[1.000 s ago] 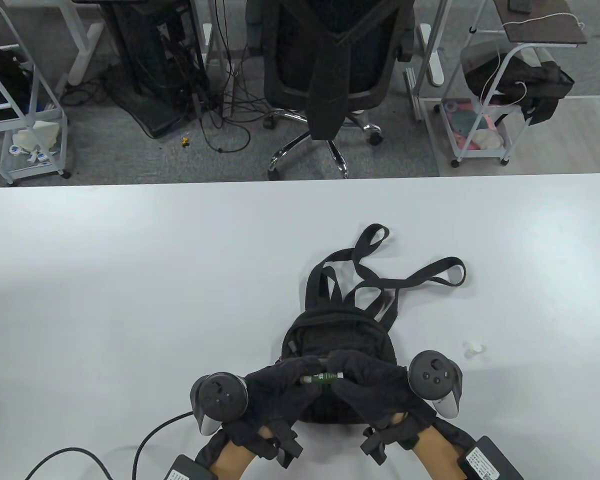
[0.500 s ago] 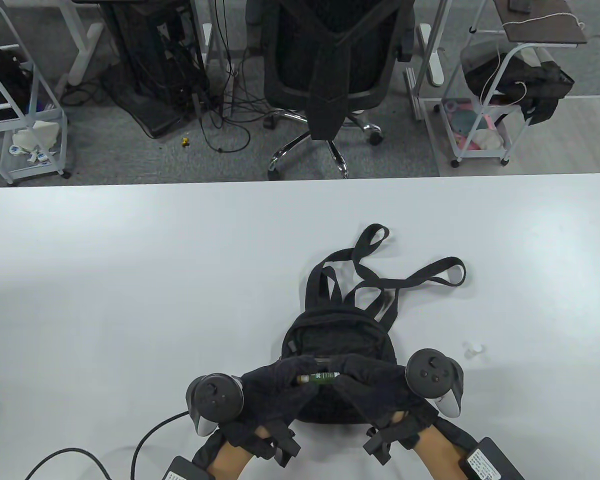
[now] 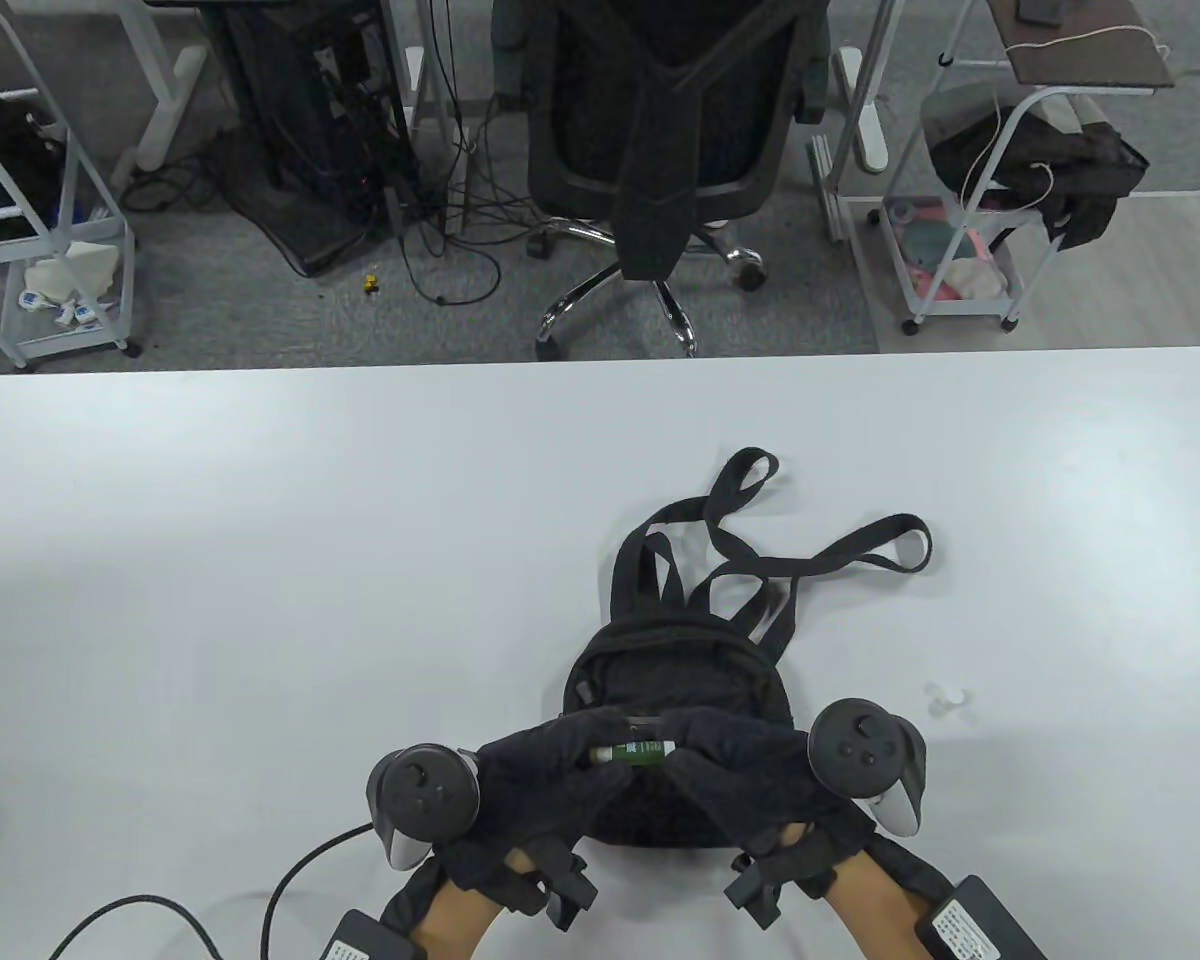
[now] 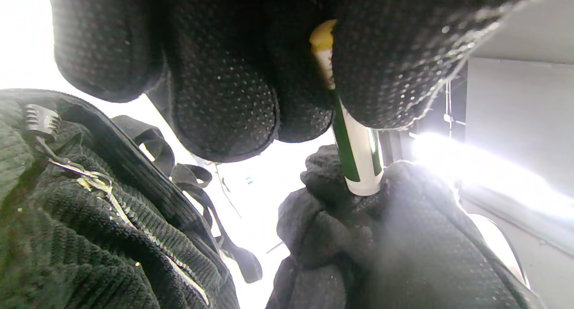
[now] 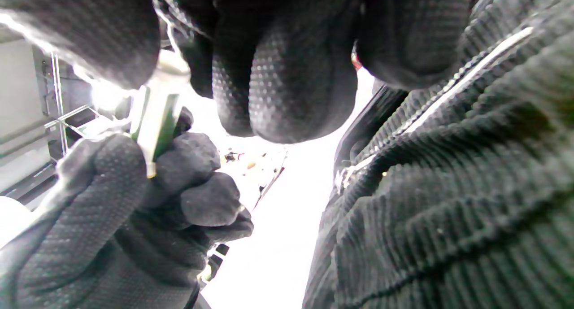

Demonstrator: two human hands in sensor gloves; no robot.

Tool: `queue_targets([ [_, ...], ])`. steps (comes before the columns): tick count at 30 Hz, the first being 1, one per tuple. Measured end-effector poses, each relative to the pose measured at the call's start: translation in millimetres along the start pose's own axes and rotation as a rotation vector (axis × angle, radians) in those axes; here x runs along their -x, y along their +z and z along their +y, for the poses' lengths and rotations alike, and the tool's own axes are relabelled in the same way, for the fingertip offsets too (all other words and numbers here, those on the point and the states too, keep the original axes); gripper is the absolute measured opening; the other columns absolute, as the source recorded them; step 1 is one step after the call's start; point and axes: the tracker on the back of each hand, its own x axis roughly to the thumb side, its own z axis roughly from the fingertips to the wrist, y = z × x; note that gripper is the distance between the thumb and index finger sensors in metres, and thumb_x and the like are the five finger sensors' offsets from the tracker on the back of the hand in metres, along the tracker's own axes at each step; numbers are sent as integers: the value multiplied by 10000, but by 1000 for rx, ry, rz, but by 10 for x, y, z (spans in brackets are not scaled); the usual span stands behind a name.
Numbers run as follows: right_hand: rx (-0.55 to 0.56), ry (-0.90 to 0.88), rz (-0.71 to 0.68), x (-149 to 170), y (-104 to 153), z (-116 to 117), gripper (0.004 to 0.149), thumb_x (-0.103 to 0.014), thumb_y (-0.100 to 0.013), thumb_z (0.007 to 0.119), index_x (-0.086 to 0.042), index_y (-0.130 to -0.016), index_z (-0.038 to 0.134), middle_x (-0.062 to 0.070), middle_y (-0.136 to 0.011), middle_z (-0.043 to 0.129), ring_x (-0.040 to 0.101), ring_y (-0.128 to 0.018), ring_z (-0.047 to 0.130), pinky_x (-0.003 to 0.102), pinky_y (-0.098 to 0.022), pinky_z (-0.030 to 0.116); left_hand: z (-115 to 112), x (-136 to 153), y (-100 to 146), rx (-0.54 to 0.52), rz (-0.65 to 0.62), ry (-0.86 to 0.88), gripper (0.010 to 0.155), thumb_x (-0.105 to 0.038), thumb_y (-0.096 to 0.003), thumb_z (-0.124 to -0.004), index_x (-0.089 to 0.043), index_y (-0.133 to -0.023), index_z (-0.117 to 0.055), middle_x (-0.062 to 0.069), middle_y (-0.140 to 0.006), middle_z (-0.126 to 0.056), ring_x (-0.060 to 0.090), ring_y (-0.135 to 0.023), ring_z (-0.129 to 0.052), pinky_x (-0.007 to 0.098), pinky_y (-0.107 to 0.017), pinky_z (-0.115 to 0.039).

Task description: Apply lubricant on backpack

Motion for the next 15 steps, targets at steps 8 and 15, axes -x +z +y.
queue_targets([
  [8, 30, -25, 34, 45, 7, -31, 556, -637, -451, 793, -298, -892, 812, -1, -778, 942, 188, -492, 1073, 438, -442, 865, 3, -4, -1, -5, -6, 0, 516, -382, -374, -964, -111, -810, -905, 94, -672, -1021, 309, -455, -1114, 555, -431, -912],
  [15, 7, -33, 6, 11, 0, -26, 536, -532, -435, 894, -325, -912, 764, -30, -808, 912, 147, -511, 1064, 420, -462, 867, -3, 6, -2, 1, -10, -1, 519, -382, -372, -965, -113, -811, -901, 92, -668, -1023, 307, -452, -1116, 553, -432, -914],
])
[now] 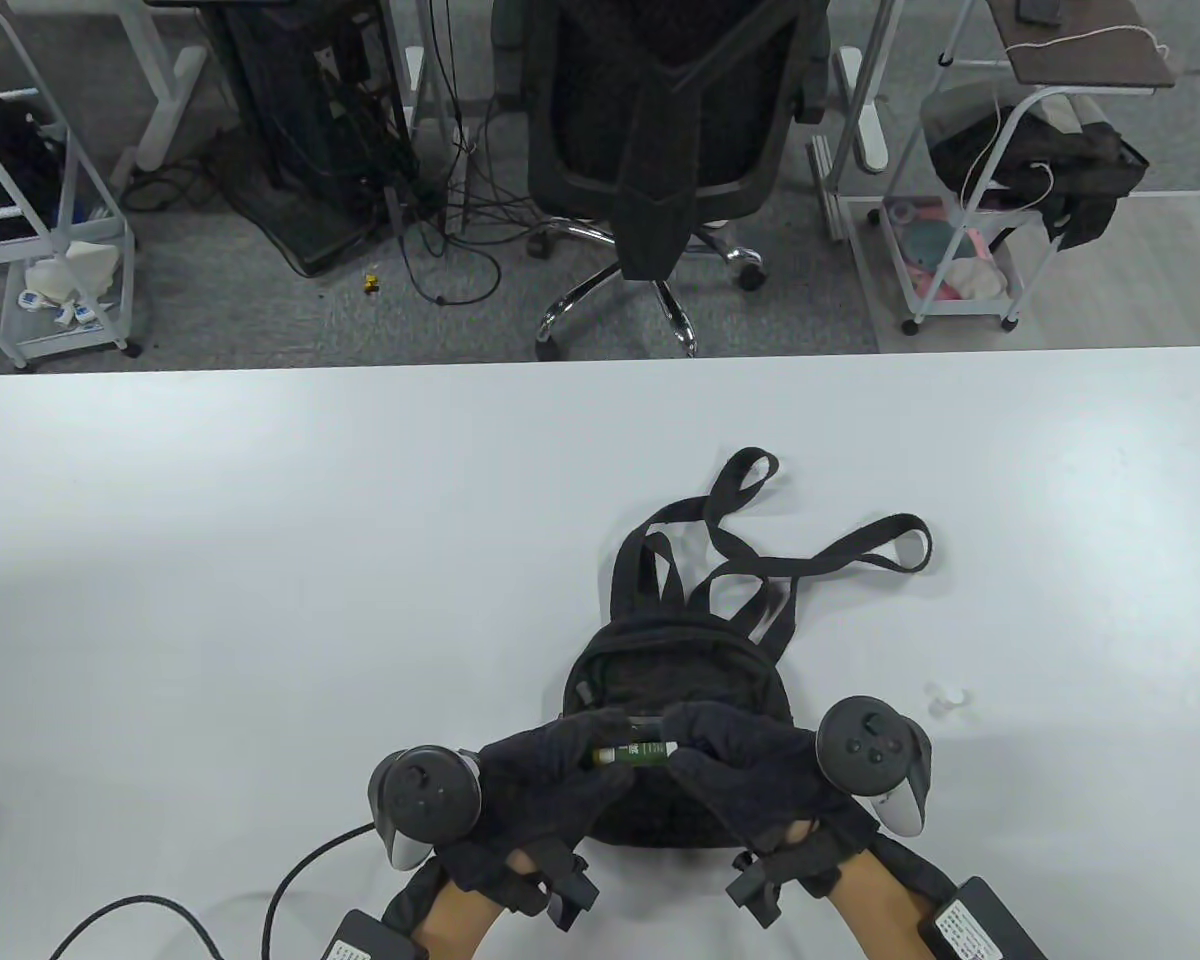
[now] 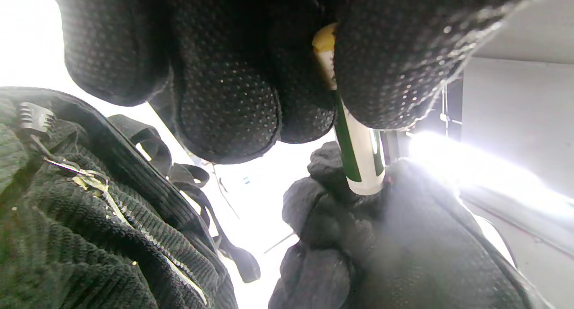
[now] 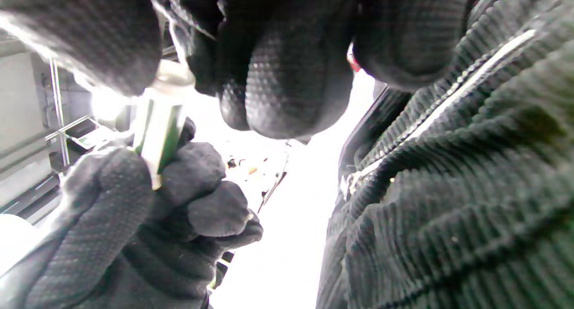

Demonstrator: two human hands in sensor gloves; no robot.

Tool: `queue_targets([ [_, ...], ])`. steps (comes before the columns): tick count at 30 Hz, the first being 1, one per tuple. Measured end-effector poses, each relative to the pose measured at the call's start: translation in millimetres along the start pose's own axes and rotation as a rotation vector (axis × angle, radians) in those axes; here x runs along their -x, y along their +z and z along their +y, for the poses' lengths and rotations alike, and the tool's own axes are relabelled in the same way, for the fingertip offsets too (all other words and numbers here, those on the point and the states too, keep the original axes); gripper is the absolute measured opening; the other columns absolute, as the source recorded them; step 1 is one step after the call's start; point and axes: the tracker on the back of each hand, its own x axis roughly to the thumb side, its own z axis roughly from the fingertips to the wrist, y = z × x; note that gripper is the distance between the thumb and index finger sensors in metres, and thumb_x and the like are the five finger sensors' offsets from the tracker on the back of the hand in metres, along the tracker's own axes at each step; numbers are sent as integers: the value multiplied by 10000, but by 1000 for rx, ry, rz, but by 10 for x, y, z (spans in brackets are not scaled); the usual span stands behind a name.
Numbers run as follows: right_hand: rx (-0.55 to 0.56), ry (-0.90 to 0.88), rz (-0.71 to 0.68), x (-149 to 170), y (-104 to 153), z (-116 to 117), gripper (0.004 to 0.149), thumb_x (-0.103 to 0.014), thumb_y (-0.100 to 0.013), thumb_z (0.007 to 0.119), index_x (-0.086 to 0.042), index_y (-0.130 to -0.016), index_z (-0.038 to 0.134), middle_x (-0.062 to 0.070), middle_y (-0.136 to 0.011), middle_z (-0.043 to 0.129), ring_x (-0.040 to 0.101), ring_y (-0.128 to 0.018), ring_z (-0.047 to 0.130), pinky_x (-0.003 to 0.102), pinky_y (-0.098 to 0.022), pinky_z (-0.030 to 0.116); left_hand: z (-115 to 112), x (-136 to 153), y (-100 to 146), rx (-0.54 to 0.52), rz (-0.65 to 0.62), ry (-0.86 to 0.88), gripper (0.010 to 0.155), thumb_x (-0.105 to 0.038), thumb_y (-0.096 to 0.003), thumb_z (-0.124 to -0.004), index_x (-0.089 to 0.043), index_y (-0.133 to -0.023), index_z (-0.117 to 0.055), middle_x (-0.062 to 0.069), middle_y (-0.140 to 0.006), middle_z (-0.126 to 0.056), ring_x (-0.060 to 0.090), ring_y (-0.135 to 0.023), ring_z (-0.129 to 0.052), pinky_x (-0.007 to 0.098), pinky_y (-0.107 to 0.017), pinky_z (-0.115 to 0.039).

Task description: Apply lubricant on backpack

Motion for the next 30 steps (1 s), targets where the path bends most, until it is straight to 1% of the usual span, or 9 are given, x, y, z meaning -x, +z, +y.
queue_targets([
  [3, 17, -18, 19, 25, 5, -3, 606, -567, -435, 881, -306, -956, 713, -13, -852, 875, 162, -528, 1054, 428, -465, 859, 2, 0, 2, -2, -3, -4, 519, -382, -372, -966, -113, -811, -903, 91, -669, -1023, 306, -453, -1117, 553, -433, -914],
  [7, 14, 0, 30, 41, 3, 9, 526, -619, -460, 784, -302, -878, 823, 2, -777, 941, 183, -479, 1072, 436, -440, 866, -1, -1, -3, -6, -6, 2, 518, -383, -373, -965, -114, -812, -902, 91, -670, -1022, 305, -455, -1116, 550, -444, -916],
  [10, 4, -6, 13, 20, -5, 17, 486, -572, -448, 838, -331, -869, 815, -19, -785, 929, 154, -486, 1067, 423, -449, 869, -3, 7, -1, -5, -4, 1, 518, -383, -374, -963, -114, -812, -902, 92, -672, -1022, 305, -453, -1118, 552, -447, -915],
  [12, -26, -56, -6, 18, -10, 6, 546, -486, -438, 911, -377, -932, 706, -61, -869, 847, 137, -545, 1035, 429, -495, 849, 3, 12, -2, -8, -2, 9, 519, -382, -372, -965, -113, -812, -902, 91, -669, -1024, 305, -454, -1118, 554, -447, -914],
  [14, 7, -63, 10, 30, -11, -14, 607, -500, -425, 930, -357, -959, 678, -48, -884, 831, 151, -552, 1031, 440, -497, 843, 3, 12, -7, -10, -3, 4, 521, -384, -373, -964, -114, -814, -900, 90, -672, -1022, 306, -457, -1117, 554, -450, -913],
  [18, 12, -10, 31, 66, -5, -8, 573, -619, -452, 813, -317, -935, 748, -5, -854, 869, 183, -529, 1043, 447, -475, 848, -7, 12, -12, -7, -3, 2, 518, -382, -373, -964, -115, -813, -901, 92, -672, -1022, 306, -456, -1117, 553, -450, -914],
  [21, -5, -10, 37, 59, -4, 25, 504, -615, -466, 774, -312, -864, 838, 5, -789, 925, 192, -487, 1061, 450, -451, 857, -19, 2, -7, -2, -7, -3, 516, -383, -374, -964, -117, -812, -902, 89, -674, -1021, 306, -459, -1117, 553, -453, -913],
  [28, -38, -91, 15, 56, -22, -3, 559, -478, -422, 944, -362, -928, 737, -45, -867, 860, 144, -546, 1043, 439, -496, 848, -8, -10, -8, -11, -18, -4, 519, -383, -373, -964, -115, -813, -902, 88, -673, -1022, 305, -458, -1118, 553, -452, -913],
  [30, -28, -63, 21, 70, -21, -7, 604, -546, -426, 913, -338, -957, 713, -31, -877, 850, 158, -548, 1040, 441, -493, 846, -6, -4, -9, -10, -15, -1, 517, -381, -373, -965, -118, -813, -899, 88, -670, -1024, 304, -456, -1118, 551, -451, -914],
])
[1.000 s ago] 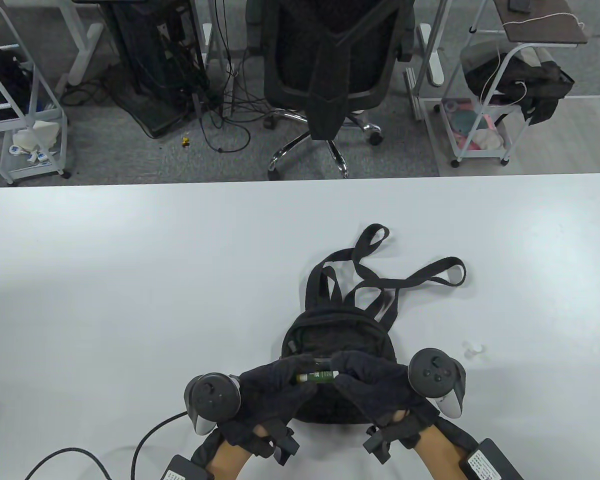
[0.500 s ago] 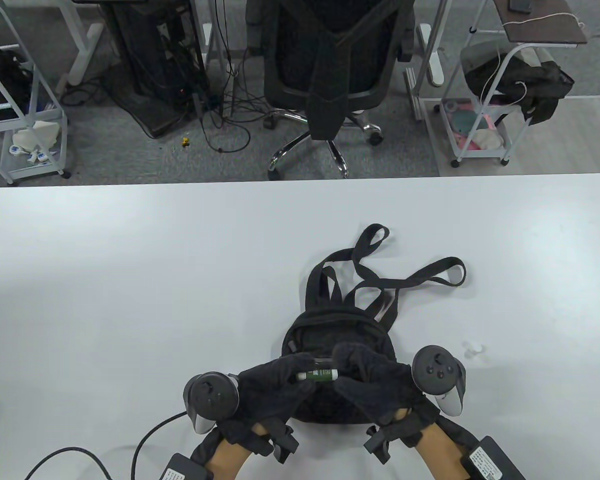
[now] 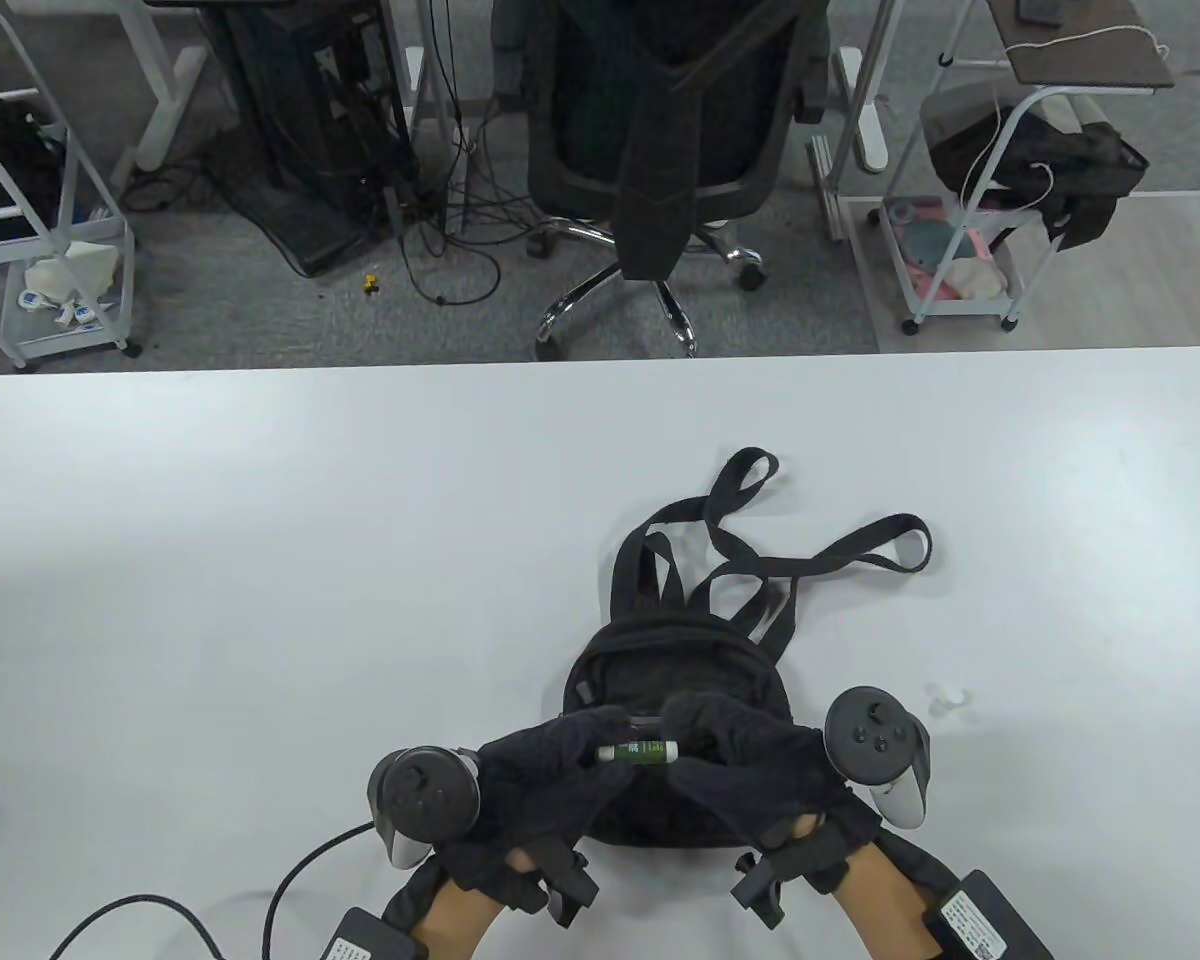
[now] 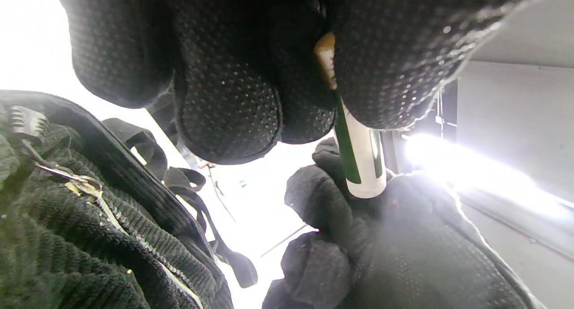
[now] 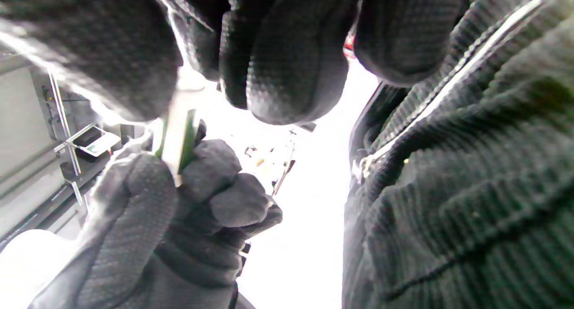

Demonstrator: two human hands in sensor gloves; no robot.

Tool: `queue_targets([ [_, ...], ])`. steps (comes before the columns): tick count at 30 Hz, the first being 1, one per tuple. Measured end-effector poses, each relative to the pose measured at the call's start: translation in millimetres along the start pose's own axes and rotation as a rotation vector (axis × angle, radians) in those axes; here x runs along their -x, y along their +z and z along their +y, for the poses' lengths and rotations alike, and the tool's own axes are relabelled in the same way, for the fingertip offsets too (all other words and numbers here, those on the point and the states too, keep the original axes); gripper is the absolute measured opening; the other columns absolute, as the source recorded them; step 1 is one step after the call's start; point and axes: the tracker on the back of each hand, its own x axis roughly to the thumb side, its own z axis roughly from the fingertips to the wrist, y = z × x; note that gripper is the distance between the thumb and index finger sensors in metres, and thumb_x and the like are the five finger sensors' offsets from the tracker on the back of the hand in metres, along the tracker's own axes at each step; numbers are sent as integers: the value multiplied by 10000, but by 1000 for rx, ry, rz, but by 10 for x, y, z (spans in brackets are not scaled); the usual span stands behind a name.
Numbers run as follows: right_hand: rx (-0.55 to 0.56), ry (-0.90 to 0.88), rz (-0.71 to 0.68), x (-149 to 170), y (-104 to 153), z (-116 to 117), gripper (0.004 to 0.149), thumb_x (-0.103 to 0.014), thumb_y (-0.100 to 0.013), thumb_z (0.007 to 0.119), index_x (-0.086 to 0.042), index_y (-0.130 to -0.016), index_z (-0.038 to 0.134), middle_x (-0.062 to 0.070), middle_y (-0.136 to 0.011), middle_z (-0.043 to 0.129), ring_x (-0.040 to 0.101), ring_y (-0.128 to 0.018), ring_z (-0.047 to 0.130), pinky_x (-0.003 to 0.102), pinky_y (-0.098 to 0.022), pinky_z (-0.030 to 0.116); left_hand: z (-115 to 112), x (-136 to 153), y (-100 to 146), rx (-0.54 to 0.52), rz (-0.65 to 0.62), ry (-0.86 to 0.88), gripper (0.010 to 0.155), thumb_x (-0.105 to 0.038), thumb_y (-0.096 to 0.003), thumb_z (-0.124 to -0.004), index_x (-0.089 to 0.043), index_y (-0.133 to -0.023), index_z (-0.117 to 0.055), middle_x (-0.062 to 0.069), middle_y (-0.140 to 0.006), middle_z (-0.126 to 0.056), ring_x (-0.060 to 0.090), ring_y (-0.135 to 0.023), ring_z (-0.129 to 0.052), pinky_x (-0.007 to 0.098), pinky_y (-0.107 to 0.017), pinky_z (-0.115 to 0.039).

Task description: Apply lubricant on backpack

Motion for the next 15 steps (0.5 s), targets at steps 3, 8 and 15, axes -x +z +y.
queue_targets([
  [3, 16, 16, 34, 41, -2, 9, 558, -639, -450, 801, -312, -902, 798, 0, -818, 902, 185, -506, 1053, 450, -465, 851, 2, 2, 0, -3, 3, -4, 518, -381, -372, -965, -117, -813, -901, 88, -672, -1023, 308, -459, -1117, 554, -451, -913],
  [8, -27, -31, 42, 37, -10, 39, 467, -602, -457, 816, -326, -832, 854, -8, -771, 936, 169, -475, 1066, 443, -457, 862, 3, -19, 5, -1, -7, -9, 521, -382, -372, -964, -119, -817, -897, 87, -673, -1023, 307, -460, -1119, 553, -452, -913],
  [15, -12, -23, 56, 44, -8, 40, 578, -607, -445, 847, -315, -935, 754, -4, -851, 873, 172, -527, 1046, 444, -479, 848, 36, -36, 7, -15, -18, -27, 515, -383, -371, -966, -119, -810, -903, 88, -671, -1024, 307, -458, -1119, 554, -452, -912],
])
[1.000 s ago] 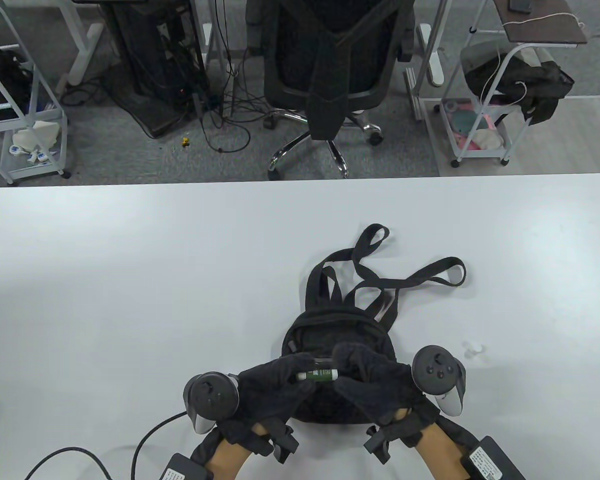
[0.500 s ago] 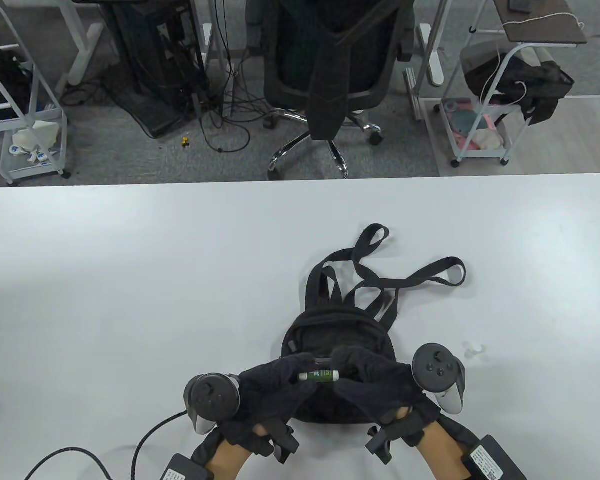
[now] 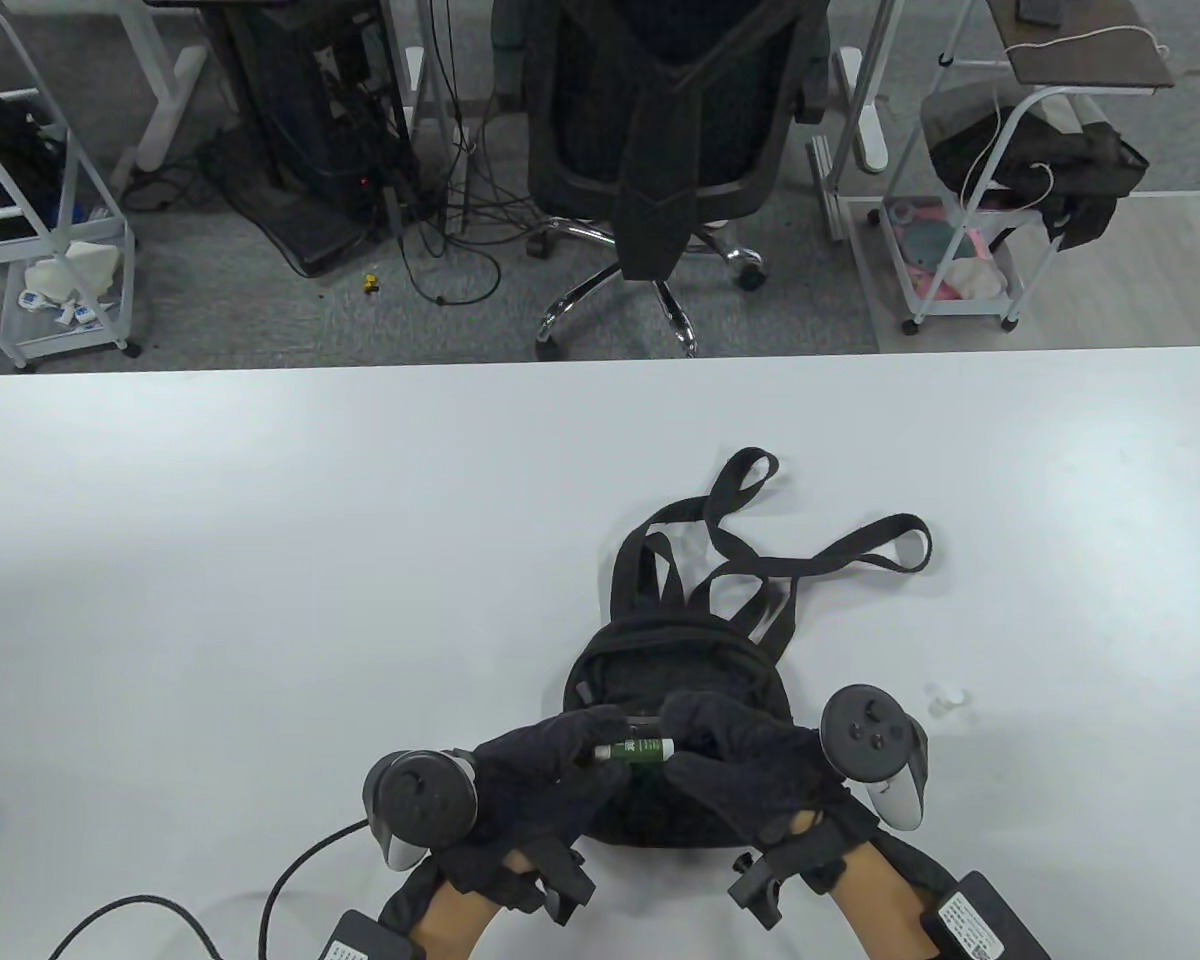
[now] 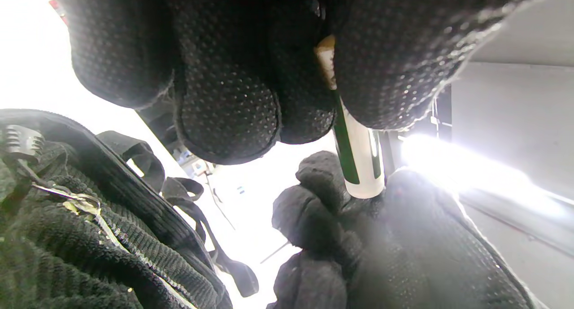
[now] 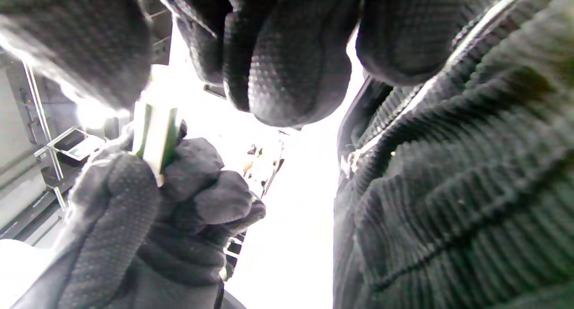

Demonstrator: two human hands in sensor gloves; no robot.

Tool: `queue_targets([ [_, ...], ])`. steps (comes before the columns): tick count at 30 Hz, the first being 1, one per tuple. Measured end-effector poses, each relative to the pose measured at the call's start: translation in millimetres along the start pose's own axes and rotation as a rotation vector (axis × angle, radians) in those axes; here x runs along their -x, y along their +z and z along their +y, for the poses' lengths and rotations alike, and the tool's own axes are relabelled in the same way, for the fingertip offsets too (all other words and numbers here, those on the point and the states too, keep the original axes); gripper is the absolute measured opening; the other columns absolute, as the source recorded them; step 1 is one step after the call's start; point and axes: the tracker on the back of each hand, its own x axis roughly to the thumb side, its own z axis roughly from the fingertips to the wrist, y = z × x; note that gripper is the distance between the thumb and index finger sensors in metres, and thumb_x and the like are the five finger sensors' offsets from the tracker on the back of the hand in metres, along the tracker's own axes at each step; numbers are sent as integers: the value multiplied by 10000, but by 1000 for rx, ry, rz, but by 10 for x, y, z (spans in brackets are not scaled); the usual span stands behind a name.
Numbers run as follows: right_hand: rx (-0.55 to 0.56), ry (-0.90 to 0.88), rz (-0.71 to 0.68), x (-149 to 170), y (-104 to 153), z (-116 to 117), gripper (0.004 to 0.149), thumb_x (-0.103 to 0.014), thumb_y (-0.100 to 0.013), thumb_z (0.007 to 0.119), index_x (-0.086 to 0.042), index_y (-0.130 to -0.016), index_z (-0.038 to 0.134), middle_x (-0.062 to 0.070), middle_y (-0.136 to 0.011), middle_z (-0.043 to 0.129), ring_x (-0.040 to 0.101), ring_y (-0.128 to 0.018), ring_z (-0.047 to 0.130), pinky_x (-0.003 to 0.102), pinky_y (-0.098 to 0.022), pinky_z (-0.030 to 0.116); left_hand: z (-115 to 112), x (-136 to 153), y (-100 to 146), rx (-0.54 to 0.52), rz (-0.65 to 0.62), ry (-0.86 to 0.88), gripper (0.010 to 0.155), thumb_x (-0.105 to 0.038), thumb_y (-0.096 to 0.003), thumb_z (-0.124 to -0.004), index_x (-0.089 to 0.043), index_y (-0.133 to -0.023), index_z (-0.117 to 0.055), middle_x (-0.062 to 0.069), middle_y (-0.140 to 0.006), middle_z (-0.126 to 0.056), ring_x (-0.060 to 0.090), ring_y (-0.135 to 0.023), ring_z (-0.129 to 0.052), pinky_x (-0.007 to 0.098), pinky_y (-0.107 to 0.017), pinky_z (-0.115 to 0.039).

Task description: Apply lubricant on backpack

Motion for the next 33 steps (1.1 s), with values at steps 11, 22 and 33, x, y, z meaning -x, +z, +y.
queue_targets([
  [11, 11, 6, 2, -14, 12, 27, 590, -597, -453, 835, -309, -956, 721, -8, -850, 866, 172, -524, 1046, 446, -477, 850, 21, 5, -8, 4, 0, -27, 518, -382, -372, -967, -117, -812, -902, 87, -670, -1024, 308, -461, -1121, 550, -445, -912],
  [22, -10, 33, 2, -18, 11, 61, 552, -504, -449, 873, -285, -937, 739, -8, -817, 888, 166, -514, 1052, 451, -482, 850, 2, 28, -17, 29, 3, -44, 517, -386, -371, -967, -122, -811, -904, 82, -669, -1026, 306, -470, -1127, 546, -438, -915],
  [33, -26, 46, 5, -19, 16, 94, 560, -494, -457, 848, -274, -957, 722, 4, -831, 880, 180, -537, 1048, 454, -479, 846, -1, 6, -5, 32, -14, -75, 519, -389, -373, -968, -125, -815, -901, 77, -676, -1023, 308, -484, -1127, 549, -448, -910],
])
